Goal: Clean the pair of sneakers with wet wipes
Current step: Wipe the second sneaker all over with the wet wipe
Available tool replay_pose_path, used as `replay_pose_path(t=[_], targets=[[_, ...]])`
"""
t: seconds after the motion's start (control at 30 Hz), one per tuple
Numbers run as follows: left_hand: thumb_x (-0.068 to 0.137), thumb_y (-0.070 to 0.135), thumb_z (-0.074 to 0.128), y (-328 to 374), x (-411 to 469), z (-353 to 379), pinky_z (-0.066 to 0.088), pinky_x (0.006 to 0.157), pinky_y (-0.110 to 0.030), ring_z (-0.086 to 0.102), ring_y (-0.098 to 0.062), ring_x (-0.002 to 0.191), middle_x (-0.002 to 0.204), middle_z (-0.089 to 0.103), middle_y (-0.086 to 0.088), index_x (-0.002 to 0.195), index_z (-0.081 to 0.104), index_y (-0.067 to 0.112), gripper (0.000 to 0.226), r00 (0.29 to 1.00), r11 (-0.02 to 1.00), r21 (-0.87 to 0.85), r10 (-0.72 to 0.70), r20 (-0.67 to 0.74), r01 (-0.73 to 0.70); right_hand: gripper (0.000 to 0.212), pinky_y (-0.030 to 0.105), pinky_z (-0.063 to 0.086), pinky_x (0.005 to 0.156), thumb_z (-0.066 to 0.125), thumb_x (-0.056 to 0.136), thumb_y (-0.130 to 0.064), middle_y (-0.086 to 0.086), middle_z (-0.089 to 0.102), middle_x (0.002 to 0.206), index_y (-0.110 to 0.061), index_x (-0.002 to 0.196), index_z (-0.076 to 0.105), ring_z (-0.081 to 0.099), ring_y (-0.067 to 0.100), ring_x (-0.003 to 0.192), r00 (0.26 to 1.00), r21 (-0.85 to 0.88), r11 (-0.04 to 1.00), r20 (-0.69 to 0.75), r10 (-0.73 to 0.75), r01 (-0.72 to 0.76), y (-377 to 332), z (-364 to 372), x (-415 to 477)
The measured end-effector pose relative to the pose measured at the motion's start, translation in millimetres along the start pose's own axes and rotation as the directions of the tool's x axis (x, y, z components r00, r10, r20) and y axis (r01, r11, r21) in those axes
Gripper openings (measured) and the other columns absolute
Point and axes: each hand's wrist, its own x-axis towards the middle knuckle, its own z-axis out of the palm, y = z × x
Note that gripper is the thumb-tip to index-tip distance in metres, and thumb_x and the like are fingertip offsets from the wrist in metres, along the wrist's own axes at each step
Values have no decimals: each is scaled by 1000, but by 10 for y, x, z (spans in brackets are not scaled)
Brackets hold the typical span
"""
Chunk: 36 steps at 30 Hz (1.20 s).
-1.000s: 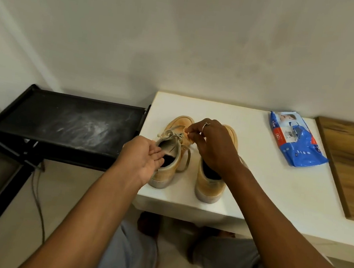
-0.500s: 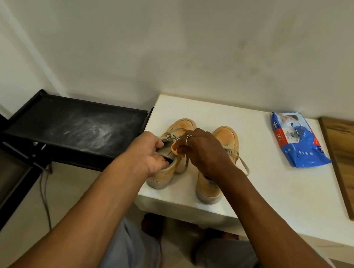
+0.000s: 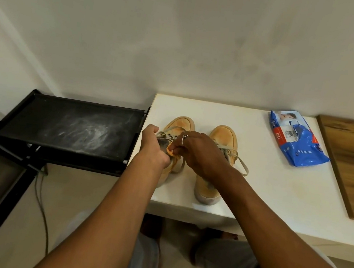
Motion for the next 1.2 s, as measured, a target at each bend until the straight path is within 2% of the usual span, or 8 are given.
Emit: replay_pose_path(t=[0.07, 0.2, 0.4, 0.53, 0.6, 0.8, 1.1, 1.2], targets=[[89, 42, 52, 16, 44, 12, 54, 62, -37, 64, -32, 83, 97, 63, -16, 108, 54, 11, 36, 1000, 1000, -1, -19, -24, 19, 21, 27, 56, 80, 66, 90, -14, -3, 70, 107, -21, 109, 73, 63, 10, 91, 1000, 42, 999, 12, 17, -17, -4, 9, 3], [94, 32, 46, 7, 117, 51, 54, 61, -40, 63, -33, 82, 96, 62, -17, 115, 54, 9, 33, 998, 998, -62, -22, -55, 19, 20, 28, 56, 79, 65, 90, -8, 0, 69, 105, -17, 107, 73, 64, 11, 88, 998, 120, 992, -52, 41, -35, 10, 16, -15], [90, 17, 40, -37, 97, 37, 54, 68, -40, 63, -32, 79, 89, 64, -18, 92, 60, 3, 24, 1000, 991, -130, -10, 27, 13, 18, 32, 56, 79, 64, 90, -8, -1, 67, 104, -16, 104, 73, 64, 13, 90, 955, 104, 992, -281, 96, -69, 127, -22, -20], [87, 15, 43, -85, 101, -102, 51, 94, -48, 64, -39, 104, 116, 64, -25, 121, 57, -2, 41, 991, 983, -175, 69, 117, -48, 16, 13, 50, 76, 61, 93, -11, -5, 65, 102, -19, 102, 71, 63, 7, 89, 877, 157, 970, -420, 234, -184, 241, -145, 2], [86, 12, 47, -101, 101, -191, 49, 97, -49, 63, -40, 108, 119, 63, -26, 126, 54, -1, 43, 979, 975, -208, 114, 169, -78, 14, 15, 49, 79, 61, 94, -13, -7, 65, 101, -20, 101, 71, 61, 5, 90, 848, 160, 962, -456, 269, -219, 289, -188, 14], [79, -7, 48, -158, 1, -314, 54, 89, -41, 62, -37, 110, 121, 63, -22, 125, 53, 3, 48, 958, 977, -155, 180, 224, -148, 15, 21, 50, 82, 61, 94, -18, -7, 66, 102, -19, 106, 70, 60, 7, 92, 845, 152, 965, -466, 263, -216, 284, -170, 41], [76, -9, 49, -160, 0, -297, 54, 83, -37, 59, -36, 114, 123, 63, -19, 124, 55, 6, 51, 940, 973, -64, 233, 250, -224, 17, 22, 49, 75, 58, 97, -28, -4, 66, 96, -20, 106, 70, 58, 9, 85, 825, 94, 975, -520, 220, -200, 248, -166, 85], [75, -9, 49, -137, 17, -301, 48, 95, -41, 58, -35, 117, 123, 64, -18, 126, 55, 6, 53, 925, 973, -66, 229, 302, -220, 21, 22, 47, 74, 58, 97, -31, -3, 66, 94, -18, 106, 71, 58, 10, 83, 825, 69, 976, -524, 213, -209, 251, -171, 99]])
